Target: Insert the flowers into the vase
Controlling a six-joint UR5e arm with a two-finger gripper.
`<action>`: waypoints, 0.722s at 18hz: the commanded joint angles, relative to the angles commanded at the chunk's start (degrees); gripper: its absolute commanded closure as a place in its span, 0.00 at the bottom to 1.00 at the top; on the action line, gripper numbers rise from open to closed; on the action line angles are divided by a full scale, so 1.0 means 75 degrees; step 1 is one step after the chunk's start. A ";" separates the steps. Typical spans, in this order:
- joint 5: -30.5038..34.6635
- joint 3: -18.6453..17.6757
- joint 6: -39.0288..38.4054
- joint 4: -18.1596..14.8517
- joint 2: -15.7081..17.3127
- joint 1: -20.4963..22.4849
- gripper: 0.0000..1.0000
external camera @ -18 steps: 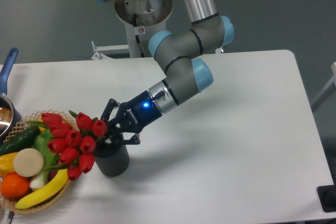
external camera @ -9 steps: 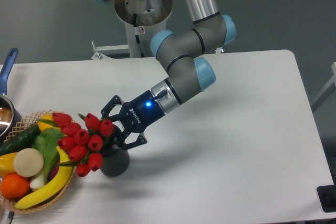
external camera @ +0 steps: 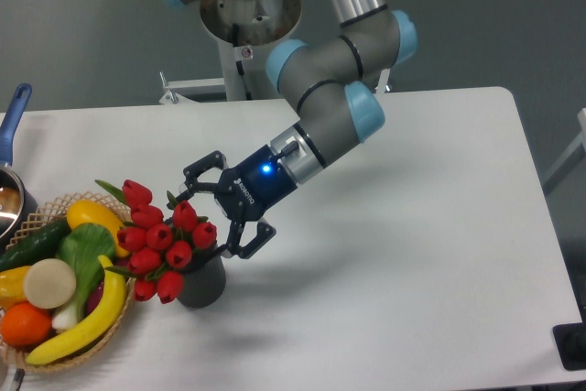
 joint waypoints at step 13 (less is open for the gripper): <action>0.4547 0.0000 -0.0082 -0.0035 0.1629 0.0914 0.00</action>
